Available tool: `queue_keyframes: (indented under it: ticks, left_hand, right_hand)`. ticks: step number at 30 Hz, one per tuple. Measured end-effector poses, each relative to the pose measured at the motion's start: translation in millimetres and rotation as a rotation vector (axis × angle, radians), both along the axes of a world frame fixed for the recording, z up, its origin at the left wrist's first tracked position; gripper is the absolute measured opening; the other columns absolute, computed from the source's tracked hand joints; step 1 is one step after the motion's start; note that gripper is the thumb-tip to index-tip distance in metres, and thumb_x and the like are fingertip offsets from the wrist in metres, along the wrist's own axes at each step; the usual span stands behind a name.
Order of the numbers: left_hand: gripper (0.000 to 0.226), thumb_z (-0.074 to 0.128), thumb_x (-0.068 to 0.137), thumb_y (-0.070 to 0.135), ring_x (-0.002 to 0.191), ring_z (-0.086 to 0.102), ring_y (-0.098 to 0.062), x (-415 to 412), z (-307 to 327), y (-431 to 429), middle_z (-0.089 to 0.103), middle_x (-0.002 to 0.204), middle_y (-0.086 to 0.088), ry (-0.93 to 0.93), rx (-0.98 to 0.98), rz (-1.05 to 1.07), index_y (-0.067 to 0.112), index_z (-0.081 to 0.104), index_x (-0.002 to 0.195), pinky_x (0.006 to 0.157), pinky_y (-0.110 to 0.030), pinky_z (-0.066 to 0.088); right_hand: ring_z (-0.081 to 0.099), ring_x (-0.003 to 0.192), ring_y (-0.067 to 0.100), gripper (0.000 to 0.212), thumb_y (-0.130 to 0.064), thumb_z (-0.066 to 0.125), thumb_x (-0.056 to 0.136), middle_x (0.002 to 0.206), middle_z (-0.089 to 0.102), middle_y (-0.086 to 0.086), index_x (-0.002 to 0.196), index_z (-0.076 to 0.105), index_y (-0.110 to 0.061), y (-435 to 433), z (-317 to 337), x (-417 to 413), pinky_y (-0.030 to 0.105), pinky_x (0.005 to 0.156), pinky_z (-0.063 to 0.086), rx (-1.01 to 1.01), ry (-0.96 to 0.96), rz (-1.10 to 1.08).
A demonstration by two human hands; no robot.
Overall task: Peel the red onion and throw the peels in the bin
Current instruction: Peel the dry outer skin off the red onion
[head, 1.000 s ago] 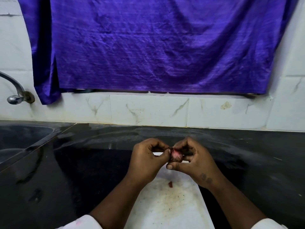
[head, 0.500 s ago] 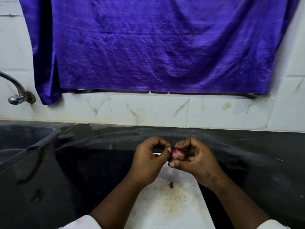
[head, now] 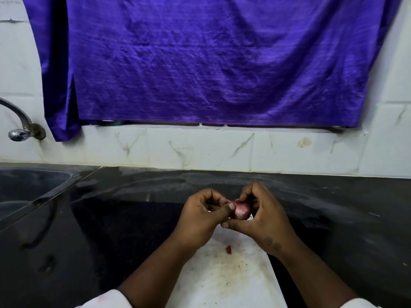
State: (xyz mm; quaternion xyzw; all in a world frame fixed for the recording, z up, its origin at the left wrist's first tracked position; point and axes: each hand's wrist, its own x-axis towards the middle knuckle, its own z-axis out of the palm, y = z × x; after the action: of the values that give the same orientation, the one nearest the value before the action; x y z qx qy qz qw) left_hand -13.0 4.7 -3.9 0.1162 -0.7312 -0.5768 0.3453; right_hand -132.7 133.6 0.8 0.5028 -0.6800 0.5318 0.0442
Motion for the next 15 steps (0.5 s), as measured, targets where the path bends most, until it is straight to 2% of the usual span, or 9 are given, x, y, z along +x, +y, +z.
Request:
queue_keyframes:
  ticks: [2, 6, 9, 12, 15]
  left_hand:
    - [0.012, 0.077, 0.09, 0.005, 0.089, 0.074, -0.039, 1.0, 0.7, -0.8, 0.076, 0.092, -0.022, 0.024, 0.045, -0.024, -0.003, 0.07, 0.097, 0.078, -0.037, 0.064]
    - [0.006, 0.074, 0.091, -0.001, 0.091, 0.073, -0.043, 0.2, -0.7, -2.3, 0.076, 0.093, -0.023, 0.04, 0.062, -0.027, -0.003, 0.072, 0.096, 0.081, -0.044, 0.064]
    - [0.002, 0.073, 0.091, -0.004, 0.089, 0.073, -0.045, -1.4, -1.4, -2.8, 0.074, 0.091, -0.027, 0.037, 0.046, -0.003, -0.003, 0.072, 0.092, 0.079, -0.046, 0.064]
    - [0.003, 0.066, 0.094, -0.004, 0.079, 0.075, -0.03, -0.9, -0.1, -3.3, 0.073, 0.091, -0.028, 0.023, 0.057, -0.003, -0.005, 0.069, 0.093, 0.072, -0.032, 0.064]
    - [0.006, 0.061, 0.097, -0.003, 0.074, 0.074, -0.019, 0.6, 1.2, -4.3, 0.074, 0.089, -0.022, 0.0, 0.087, 0.003, -0.006, 0.067, 0.095, 0.069, -0.023, 0.061]
  right_hand:
    - [0.059, 0.083, 0.021, 0.06, -0.05, 0.095, 0.052, 0.09, 0.056, -0.009, 0.087, 0.051, -0.029, -0.3, -0.3, 0.2, 0.049, 0.067, 0.054, -0.01, 0.014, -0.005]
    - [0.06, 0.083, 0.023, 0.062, -0.052, 0.095, 0.051, 0.091, 0.057, -0.007, 0.089, 0.052, -0.03, -0.1, -0.4, -1.6, 0.049, 0.067, 0.055, -0.03, -0.008, 0.0]
    - [0.061, 0.083, 0.022, 0.064, -0.049, 0.097, 0.05, 0.093, 0.059, -0.004, 0.09, 0.052, -0.029, -0.3, -0.1, -2.5, 0.043, 0.067, 0.057, -0.025, -0.034, 0.005]
    - [0.064, 0.084, 0.019, 0.062, -0.042, 0.099, 0.05, 0.094, 0.063, -0.003, 0.092, 0.056, -0.03, -0.4, -1.5, -3.7, 0.033, 0.068, 0.057, -0.032, -0.113, 0.052]
    - [0.07, 0.088, 0.021, 0.06, -0.028, 0.101, 0.05, 0.095, 0.068, -0.001, 0.094, 0.062, -0.025, 0.0, -2.4, -6.1, 0.038, 0.073, 0.062, -0.07, -0.269, 0.159]
